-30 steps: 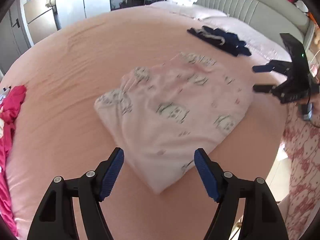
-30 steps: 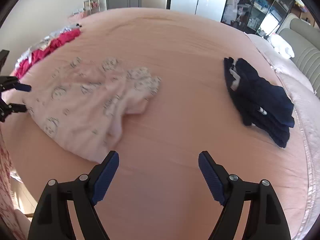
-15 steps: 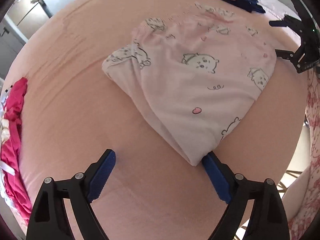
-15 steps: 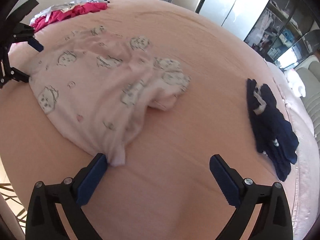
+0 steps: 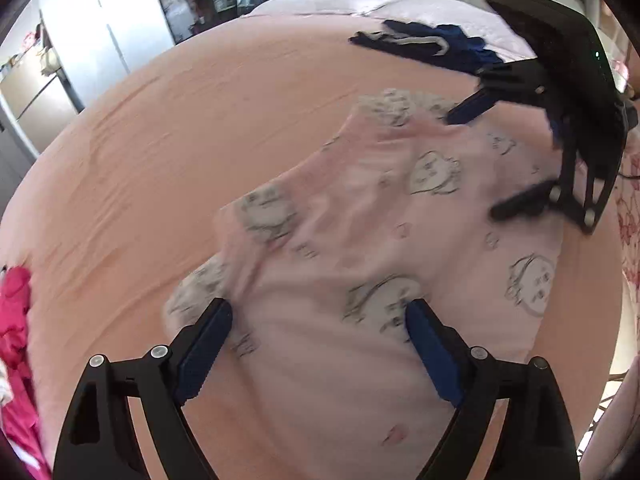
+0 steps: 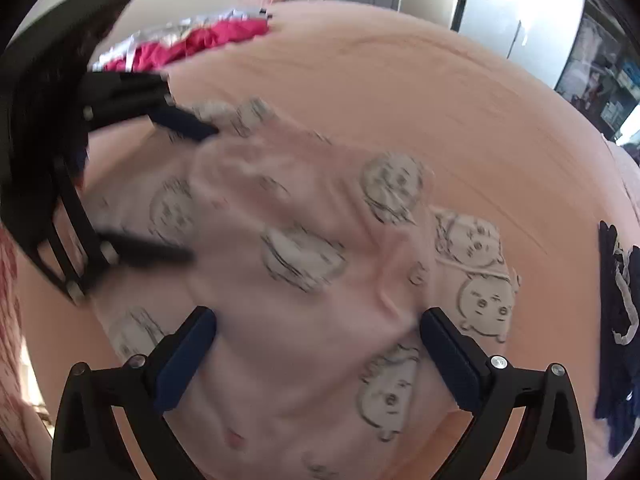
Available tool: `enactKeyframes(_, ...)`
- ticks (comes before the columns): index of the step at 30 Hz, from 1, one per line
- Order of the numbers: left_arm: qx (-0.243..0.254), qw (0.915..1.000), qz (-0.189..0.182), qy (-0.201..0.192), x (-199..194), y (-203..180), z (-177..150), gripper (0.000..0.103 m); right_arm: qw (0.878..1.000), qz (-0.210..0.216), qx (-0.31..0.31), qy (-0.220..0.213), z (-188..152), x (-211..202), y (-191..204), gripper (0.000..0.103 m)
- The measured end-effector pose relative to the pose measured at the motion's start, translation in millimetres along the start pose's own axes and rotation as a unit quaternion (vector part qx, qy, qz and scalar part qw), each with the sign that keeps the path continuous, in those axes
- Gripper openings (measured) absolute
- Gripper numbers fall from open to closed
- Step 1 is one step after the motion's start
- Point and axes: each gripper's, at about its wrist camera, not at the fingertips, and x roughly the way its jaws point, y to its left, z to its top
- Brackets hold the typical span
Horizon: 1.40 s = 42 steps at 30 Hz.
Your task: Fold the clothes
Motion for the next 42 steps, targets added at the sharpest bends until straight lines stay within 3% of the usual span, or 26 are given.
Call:
enactKeyframes(2,-0.024,0.9994,0.026,-0.004,-18,20,-6,0.089,0.999,-0.037,0.009,0.012,-5,-14,-18,0.102)
enactKeyframes(4,-0.061,0.9965,0.035,-0.045,-31,32,4,0.089,0.998,-0.056,0.027,-0.016,5,-30,-30,0.102)
enactKeyframes(7,-0.086,0.9932,0.018,-0.076,-13,26,33,0.089,0.995,-0.065,0.054,-0.061,40,-31,-44,0.103)
enactKeyframes(11,-0.112,0.9932,0.027,-0.012,33,38,54,0.089,0.999,-0.031,0.024,-0.023,78,16,-53,0.103)
enactKeyframes(14,-0.167,0.9853,0.029,-0.021,29,56,62,0.089,1.0,0.0,0.026,0.008,108,49,-57,0.102)
enactKeyframes(17,-0.217,0.974,0.01,-0.064,11,68,57,0.089,0.996,0.028,0.077,-0.02,132,39,-65,0.102)
enactKeyframes(20,-0.206,0.9758,-0.012,-0.071,-3,59,42,0.089,0.984,0.073,0.155,-0.04,133,20,-66,0.103)
enactKeyframes(22,-0.139,0.9878,0.017,-0.068,-4,36,34,0.089,0.986,0.048,0.152,-0.04,121,8,-50,0.103)
enactKeyframes(23,-0.105,0.9924,0.037,-0.052,-2,23,29,0.089,0.987,0.031,0.153,-0.034,114,8,-43,0.103)
enactKeyframes(25,-0.076,0.9929,0.088,0.023,1,18,10,0.089,0.988,-0.004,0.156,-0.021,101,8,-31,0.103)
enactKeyframes(26,-0.101,0.9858,0.121,0.058,-1,24,1,0.089,0.987,-0.021,0.157,-0.015,94,7,-25,0.103)
enactKeyframes(27,-0.156,0.9772,0.127,0.066,-11,36,-10,0.089,0.987,-0.038,0.158,-0.009,88,7,-19,0.103)
enactKeyframes(28,-0.229,0.9667,0.103,0.05,-25,48,-22,0.089,0.986,-0.056,0.16,-0.003,81,7,-13,0.103)
enactKeyframes(29,-0.304,0.9504,0.059,0.029,-34,58,-35,0.089,0.984,-0.073,0.161,0.004,74,7,-7,0.103)
enactKeyframes(30,-0.361,0.9323,0.01,0.02,-36,63,-45,0.089,0.978,-0.063,0.196,-0.012,68,1,-6,0.103)
enactKeyframes(32,-0.398,0.9162,-0.047,0.009,-29,61,-55,0.089,0.962,-0.028,0.267,-0.039,64,-6,-2,0.103)
enactKeyframes(35,-0.382,0.9238,-0.014,0.016,-16,53,-54,0.089,0.951,-0.028,0.306,-0.027,61,7,-1,0.103)
enactKeyframes(39,-0.406,0.9113,-0.067,-0.021,-8,55,-52,0.089,0.943,-0.015,0.331,-0.032,49,11,-20,0.103)
enactKeyframes(42,-0.399,0.9131,-0.076,-0.03,5,57,-45,0.089,0.934,-0.004,0.354,-0.04,44,16,-39,0.103)
